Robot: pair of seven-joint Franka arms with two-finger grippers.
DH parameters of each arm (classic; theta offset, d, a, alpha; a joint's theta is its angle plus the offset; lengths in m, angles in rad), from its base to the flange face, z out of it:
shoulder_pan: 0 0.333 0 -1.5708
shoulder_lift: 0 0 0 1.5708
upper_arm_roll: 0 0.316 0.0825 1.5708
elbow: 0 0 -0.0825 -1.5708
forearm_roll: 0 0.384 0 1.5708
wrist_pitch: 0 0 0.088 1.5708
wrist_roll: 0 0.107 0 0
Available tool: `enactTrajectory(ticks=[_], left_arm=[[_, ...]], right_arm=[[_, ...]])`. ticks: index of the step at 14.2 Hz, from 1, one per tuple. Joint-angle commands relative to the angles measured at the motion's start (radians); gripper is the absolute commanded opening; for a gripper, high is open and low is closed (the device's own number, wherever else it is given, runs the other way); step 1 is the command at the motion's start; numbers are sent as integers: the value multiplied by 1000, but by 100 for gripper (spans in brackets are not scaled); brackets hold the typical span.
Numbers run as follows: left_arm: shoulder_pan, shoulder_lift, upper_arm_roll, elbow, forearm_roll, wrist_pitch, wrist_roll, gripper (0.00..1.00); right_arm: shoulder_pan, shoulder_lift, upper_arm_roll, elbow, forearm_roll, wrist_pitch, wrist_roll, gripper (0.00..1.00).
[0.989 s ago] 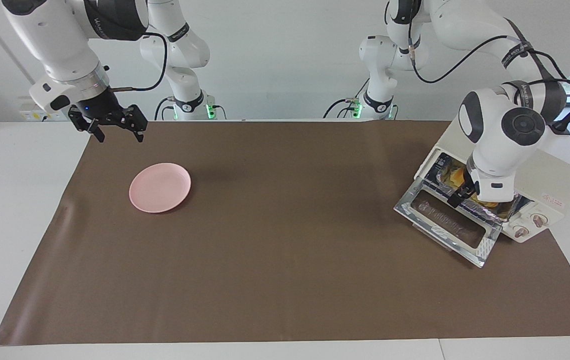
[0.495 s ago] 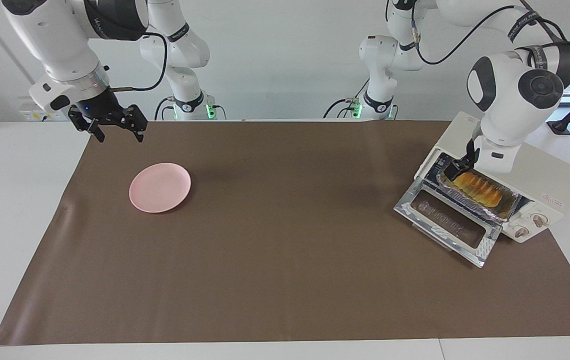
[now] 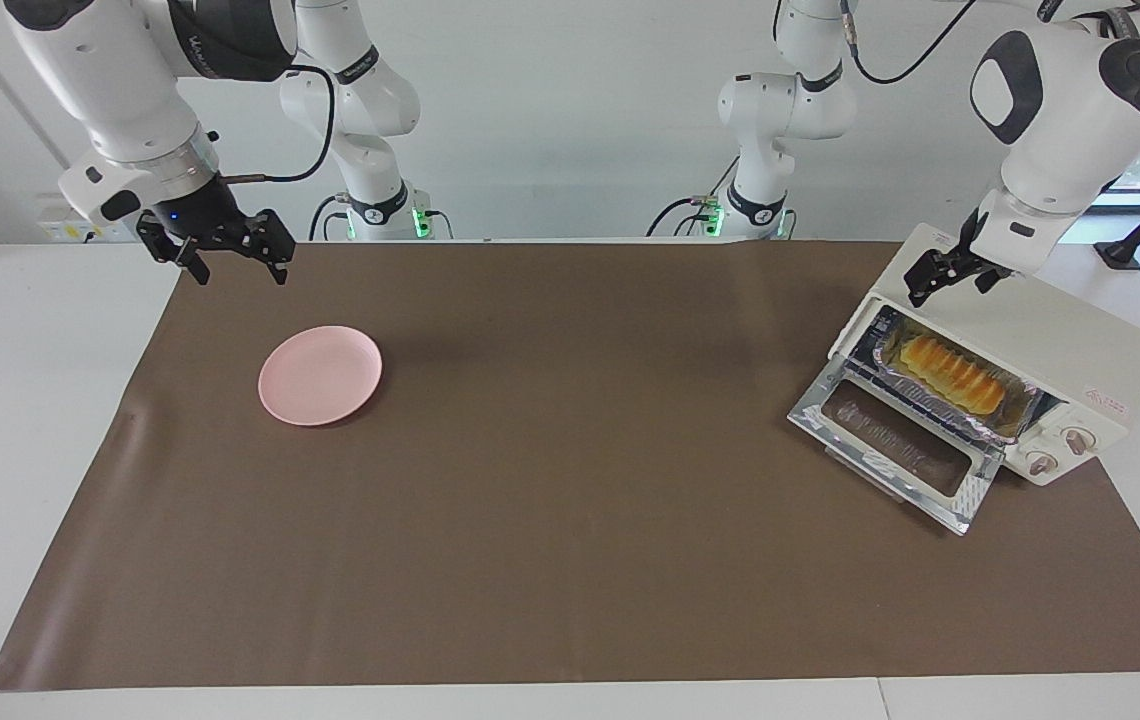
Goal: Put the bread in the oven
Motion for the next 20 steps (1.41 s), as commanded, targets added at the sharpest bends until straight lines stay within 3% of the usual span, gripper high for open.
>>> enactTrajectory(ticks=[1,4,20], left_arm=[[50,-90,-77,-98,-10,17,28,100],[89,-81,-103,-86,-47,36,179,100],[143,-72,-192,-51,-76,25,239,100]], right_arm=[[-15,-16,12,-13,-9,-4,-25,100],[-15,-16,12,-13,-9,-4,-25,100],[-15,-16,12,-13,-9,-4,-25,100]])
